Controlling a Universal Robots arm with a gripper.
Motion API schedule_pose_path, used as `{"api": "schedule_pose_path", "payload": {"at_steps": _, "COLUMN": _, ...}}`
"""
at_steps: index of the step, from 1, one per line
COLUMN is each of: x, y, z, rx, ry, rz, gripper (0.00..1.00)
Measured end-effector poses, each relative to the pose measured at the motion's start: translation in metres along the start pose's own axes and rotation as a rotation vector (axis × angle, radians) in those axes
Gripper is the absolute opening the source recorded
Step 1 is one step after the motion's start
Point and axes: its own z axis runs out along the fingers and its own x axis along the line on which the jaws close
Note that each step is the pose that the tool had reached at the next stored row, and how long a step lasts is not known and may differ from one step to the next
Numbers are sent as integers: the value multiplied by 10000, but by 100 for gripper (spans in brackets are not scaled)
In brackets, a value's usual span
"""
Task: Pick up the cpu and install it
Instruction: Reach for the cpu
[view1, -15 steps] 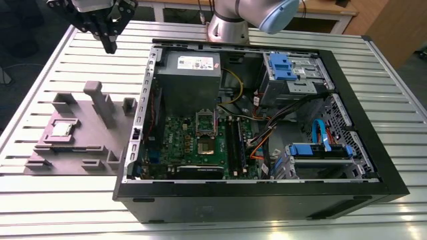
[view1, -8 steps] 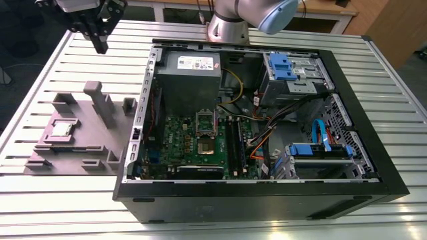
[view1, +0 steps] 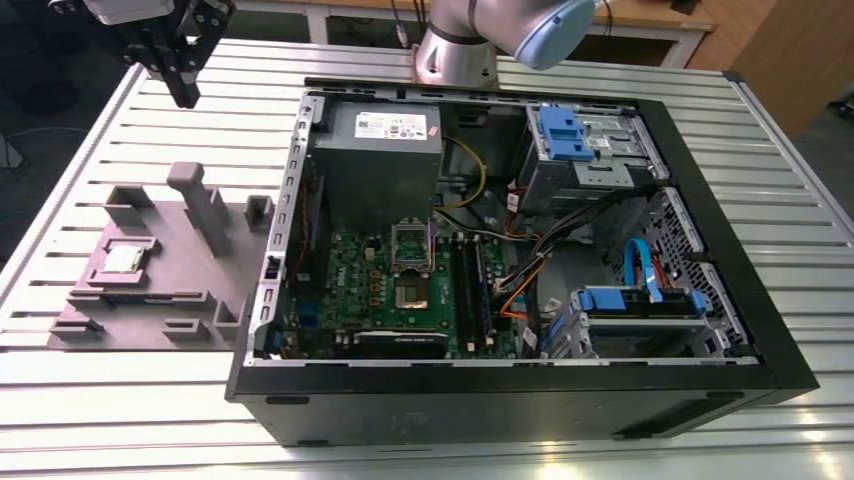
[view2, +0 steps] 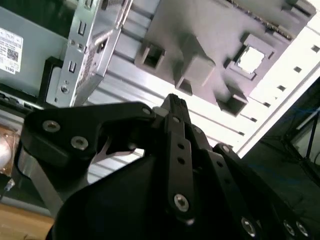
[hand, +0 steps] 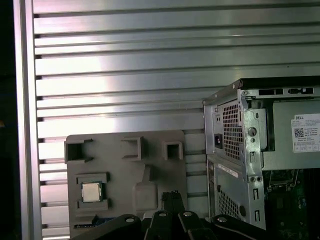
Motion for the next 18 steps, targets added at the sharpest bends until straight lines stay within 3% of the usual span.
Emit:
{"api": "schedule_pose_path", "payload": {"at_steps": 10, "x": 7, "y": -1, "z": 1, "rx": 0, "ry": -1, "rz": 1, "gripper": 10}}
{"api": "schedule_pose_path", "payload": {"at_steps": 11, "x": 176, "y": -15, "z": 23, "rx": 0, "ry": -1, "rz": 0, "gripper": 10}}
{"api": "schedule_pose_path", "payload": {"at_steps": 18, "x": 205, "y": -17, "z": 27, "rx": -1, "ry": -1, "rz": 0, "gripper": 10}}
